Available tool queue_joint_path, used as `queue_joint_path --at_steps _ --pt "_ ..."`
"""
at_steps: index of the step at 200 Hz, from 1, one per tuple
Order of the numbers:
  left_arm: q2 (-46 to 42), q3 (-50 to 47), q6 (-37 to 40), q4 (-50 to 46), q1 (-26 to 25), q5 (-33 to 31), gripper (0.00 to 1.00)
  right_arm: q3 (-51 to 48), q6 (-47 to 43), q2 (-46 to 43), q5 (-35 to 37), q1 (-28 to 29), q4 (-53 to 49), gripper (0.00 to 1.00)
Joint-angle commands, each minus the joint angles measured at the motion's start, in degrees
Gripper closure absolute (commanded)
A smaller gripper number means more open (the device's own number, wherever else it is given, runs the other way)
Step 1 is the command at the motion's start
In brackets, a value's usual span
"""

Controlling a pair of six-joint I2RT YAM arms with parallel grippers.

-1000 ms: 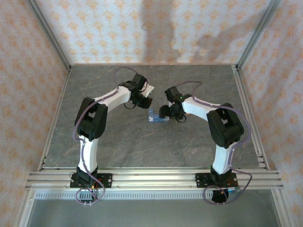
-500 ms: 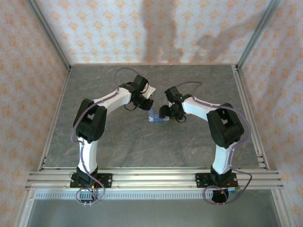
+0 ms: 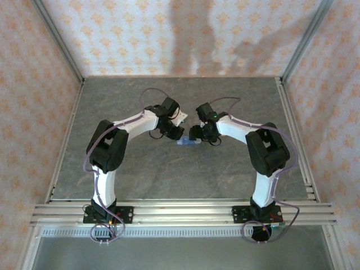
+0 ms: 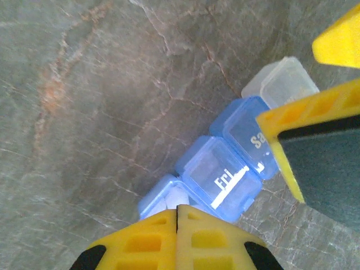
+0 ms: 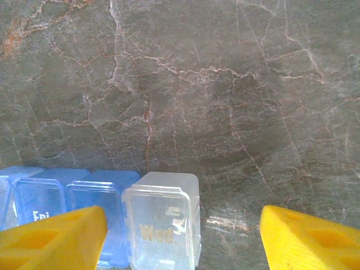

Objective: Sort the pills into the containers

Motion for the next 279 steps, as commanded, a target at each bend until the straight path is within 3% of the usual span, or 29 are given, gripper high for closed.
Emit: queue_joint_path --at_steps 1,163,279 --pt "-2.80 -1.79 -0.93 0.69 -0.63 0.78 1.00 -1.53 0.86 1.90 2.18 -0.01 -0.92 0.28" --pt "-6.24 -7.58 -3.33 4.45 -2.24 1.15 1.00 -1.79 1.15 2.22 2.19 -0.01 -0.65 0.28" --pt "-2.64 -8.32 -3.72 5.55 -2.29 0.04 1.00 -1.88 1.73 1.36 1.90 0.00 -0.70 0.28"
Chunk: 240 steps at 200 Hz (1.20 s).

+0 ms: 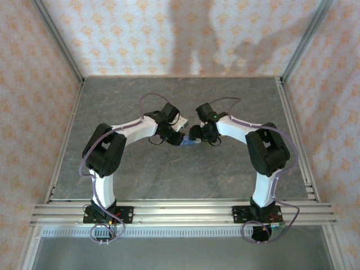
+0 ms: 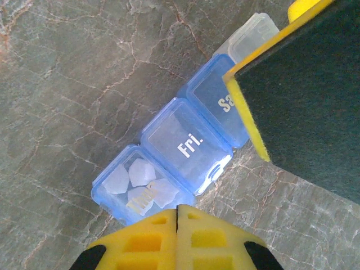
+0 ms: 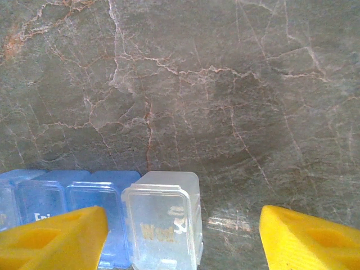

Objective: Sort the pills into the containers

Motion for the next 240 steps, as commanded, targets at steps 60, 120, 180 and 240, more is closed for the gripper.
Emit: queue_joint_path --at_steps 60,120,180,240 --pt "1.62 -1.30 -0.33 0.70 -0.26 -0.98 1.00 -1.75 0.83 1.43 2.16 -0.01 -1.14 0.28" --pt "2.38 -1.74 -0.63 0.83 -0.23 -2.02 1.00 -2.01 1.07 1.42 2.03 -0.01 -0.90 0.28" --pt "6.43 -1.77 -0.49 0.20 -0.26 -4.92 1.00 -1.84 1.44 1.70 1.46 0.02 -0.69 0.28" --pt "4.12 -0.27 -0.33 -0.27 -0.25 -5.15 1.00 -1.25 1.22 2.00 1.72 0.00 -1.09 0.28"
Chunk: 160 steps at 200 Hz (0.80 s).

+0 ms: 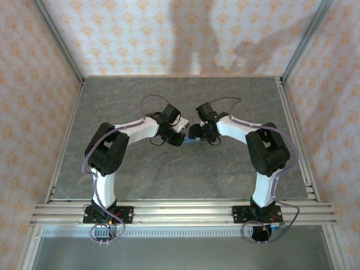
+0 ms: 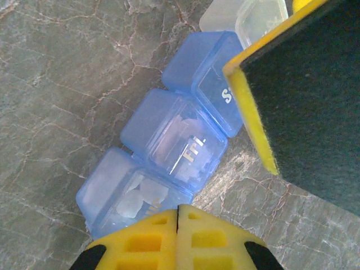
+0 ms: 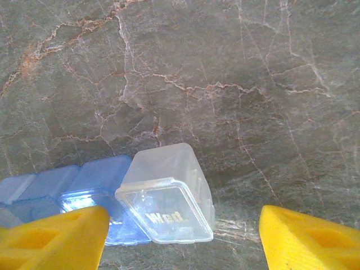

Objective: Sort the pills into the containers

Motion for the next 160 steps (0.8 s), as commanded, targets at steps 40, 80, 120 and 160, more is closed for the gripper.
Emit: queue_joint_path --at_steps 40,80,120,160 --pt "1.35 3.38 0.45 -4.67 -0.02 -5.04 1.00 1.96 -0.28 2.71 2.78 -0.04 -4.59 0.28" --pt "1.26 6.58 1.09 -6.58 0.50 -5.66 1.00 6.35 -0.60 4.85 3.05 -0.14 -6.60 0.28" --pt "1.70 8.56 1.78 -7.64 1.04 -5.90 1.00 7.86 -0.72 5.95 2.89 -0.29 -7.26 0.28" --pt "2.22 8.41 1.93 -7.61 1.30 -6.26 1.00 7.75 -0.64 5.92 2.58 -0.31 -7.06 0.28"
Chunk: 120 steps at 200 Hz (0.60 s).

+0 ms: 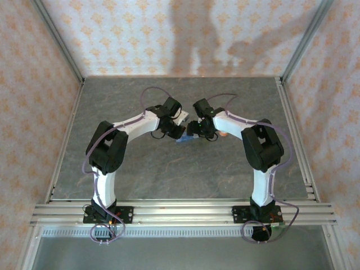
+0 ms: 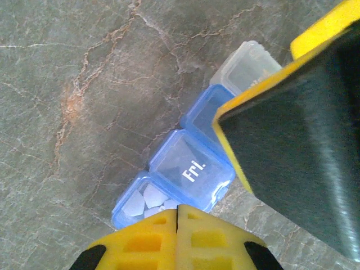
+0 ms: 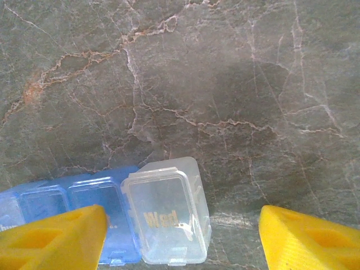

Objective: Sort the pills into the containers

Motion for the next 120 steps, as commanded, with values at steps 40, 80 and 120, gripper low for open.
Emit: queue_joint_path --at_steps 40,80,120 --pt "-1.91 -1.82 0.10 1.32 0.90 -2.26 1.00 2.08 -0.70 0.97 1.00 -0.47 -3.52 0.28" --pt "-9.70 -6.77 -2.97 8.06 2.55 -3.35 1.00 5.36 -0.88 -2.20 0.45 -1.19 -5.52 0.27" --pt "-20.74 -12.90 -6.99 16.70 5.47 -5.58 1.00 10.50 -0.96 -8.48 0.45 -3.33 -8.44 0.25"
